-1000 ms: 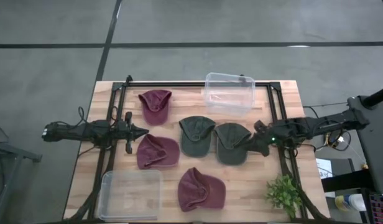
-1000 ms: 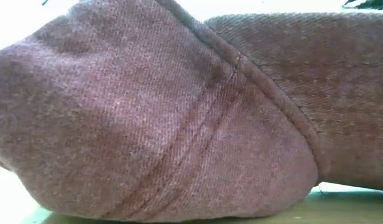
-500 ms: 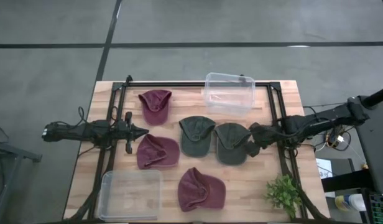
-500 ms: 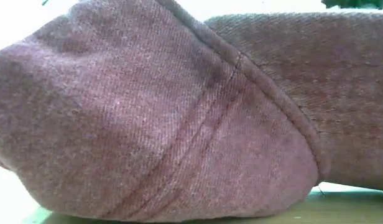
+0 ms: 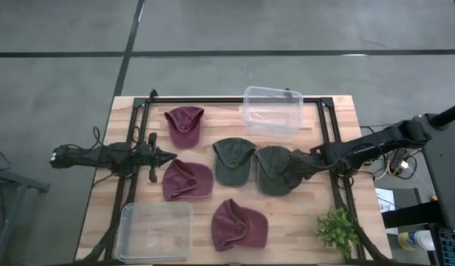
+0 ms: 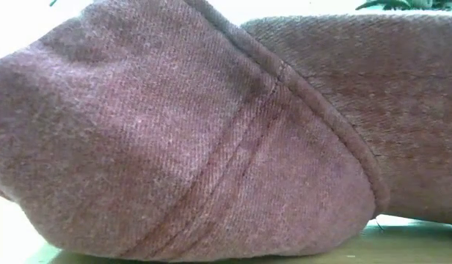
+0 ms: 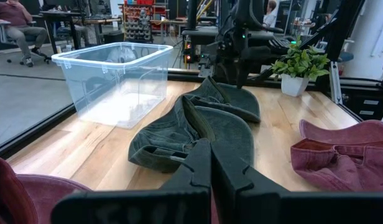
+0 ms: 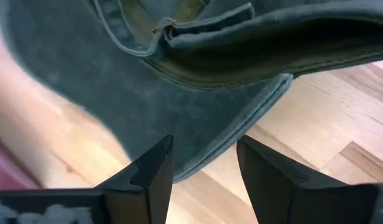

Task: Pick & Place hat
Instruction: Put the right gray cap into the top transparent bin

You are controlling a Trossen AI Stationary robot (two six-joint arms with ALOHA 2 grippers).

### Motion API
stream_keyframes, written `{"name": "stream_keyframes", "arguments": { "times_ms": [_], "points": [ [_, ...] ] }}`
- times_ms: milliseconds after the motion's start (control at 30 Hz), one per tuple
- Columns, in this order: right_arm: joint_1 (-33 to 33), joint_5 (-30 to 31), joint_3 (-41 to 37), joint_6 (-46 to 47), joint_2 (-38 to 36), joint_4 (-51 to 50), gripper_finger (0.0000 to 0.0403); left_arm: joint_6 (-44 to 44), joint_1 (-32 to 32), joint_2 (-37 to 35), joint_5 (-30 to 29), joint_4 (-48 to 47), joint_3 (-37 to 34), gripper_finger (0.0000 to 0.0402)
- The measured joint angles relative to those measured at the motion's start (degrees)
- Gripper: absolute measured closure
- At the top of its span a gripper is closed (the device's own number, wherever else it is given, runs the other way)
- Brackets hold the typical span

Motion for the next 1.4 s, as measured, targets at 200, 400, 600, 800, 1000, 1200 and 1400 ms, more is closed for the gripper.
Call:
{"name": "stream_keyframes", "arguments": {
  "times_ms": [200, 400, 600, 800, 1000, 1200, 1400],
  "points": [
    [0.0, 4.2, 0.0, -3.3, 2.2, 0.2, 0.0266, 0.0, 0.0, 0.0, 0.0, 0.0, 0.0, 0.0401],
    [0.0, 5.7, 0.2, -5.2, 2.8, 0.4, 0.0344, 0.0, 0.0, 0.0, 0.0, 0.0, 0.0, 0.0401],
    [0.0, 5.6, 1.2, -6.6, 1.8, -0.3, 0.0386, 0.0, 0.0, 0.0, 0.0, 0.0, 0.0, 0.0401],
    [0.0, 5.5, 7.5, -13.2, 1.0, -9.7, 0.0388, 0.0, 0.0, 0.0, 0.0, 0.0, 0.0, 0.0401],
    [0.0, 9.1, 17.3, -20.3, 1.0, -21.4, 0.0389, 0.0, 0.0, 0.0, 0.0, 0.0, 0.0, 0.0401],
    [0.0, 14.4, 27.6, -26.7, 1.0, -28.1, 0.0389, 0.0, 0.0, 0.0, 0.0, 0.0, 0.0, 0.0401],
    [0.0, 21.2, 35.8, -34.9, 1.0, -31.4, 0.0389, 0.0, 0.0, 0.0, 0.0, 0.0, 0.0, 0.0401]
  ]
}}
